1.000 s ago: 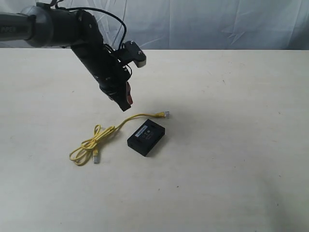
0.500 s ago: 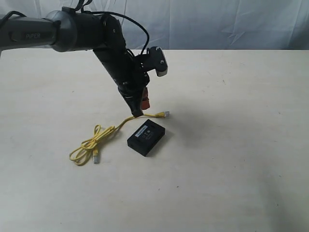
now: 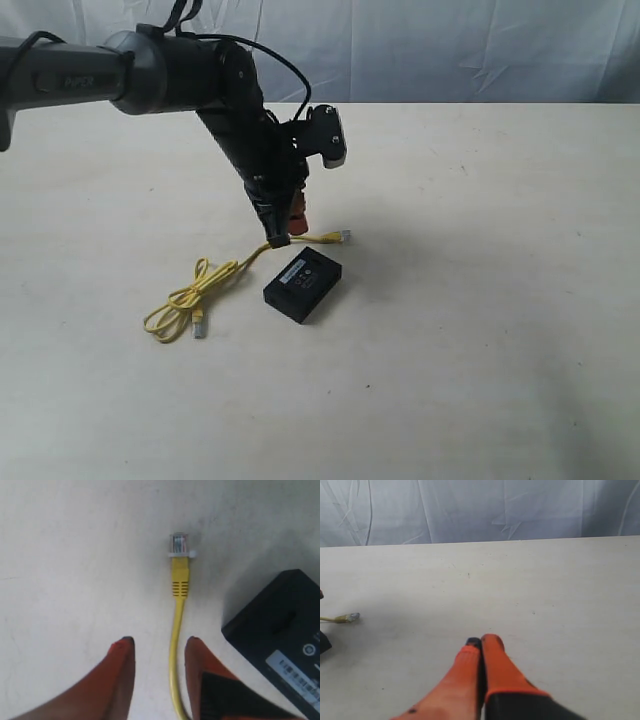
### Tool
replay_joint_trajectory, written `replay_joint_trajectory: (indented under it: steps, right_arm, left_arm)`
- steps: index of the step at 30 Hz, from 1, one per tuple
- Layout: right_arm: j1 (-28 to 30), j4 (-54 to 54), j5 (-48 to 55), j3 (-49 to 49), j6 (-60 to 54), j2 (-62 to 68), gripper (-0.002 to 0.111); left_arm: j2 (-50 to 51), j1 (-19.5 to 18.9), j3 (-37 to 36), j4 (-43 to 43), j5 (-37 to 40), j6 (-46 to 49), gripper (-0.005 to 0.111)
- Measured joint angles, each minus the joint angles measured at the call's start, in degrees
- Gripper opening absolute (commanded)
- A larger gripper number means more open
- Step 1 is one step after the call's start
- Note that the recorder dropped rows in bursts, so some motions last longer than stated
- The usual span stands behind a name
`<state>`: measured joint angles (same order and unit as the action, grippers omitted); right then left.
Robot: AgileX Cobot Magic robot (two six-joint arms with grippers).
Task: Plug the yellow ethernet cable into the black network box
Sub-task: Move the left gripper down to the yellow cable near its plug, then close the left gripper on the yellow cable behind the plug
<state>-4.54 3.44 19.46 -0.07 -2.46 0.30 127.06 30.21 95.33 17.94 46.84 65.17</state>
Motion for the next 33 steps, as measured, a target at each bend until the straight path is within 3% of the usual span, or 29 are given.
replay_joint_trajectory:
  steps: [18,20,23,33]
  right_arm:
    - [0.00,0.00,0.00,0.00,0.00,0.00,0.000]
    - [0.00,0.00,0.00,0.00,0.00,0.00,0.000]
    - [0.00,0.00,0.00,0.00,0.00,0.00,0.000]
    - [0.00,0.00,0.00,0.00,0.00,0.00,0.000]
  left_arm:
    - [3.18,0.00,0.00,-1.82,0.72,0.61,0.034]
    - [3.18,0.00,0.00,-1.82,0.72,0.61,0.026]
    - [3.18,0.00,0.00,-2.07,1.18,0.61,0.002]
    - [1.24,0.00,0.11,-9.07,2.22,-5.42,0.000]
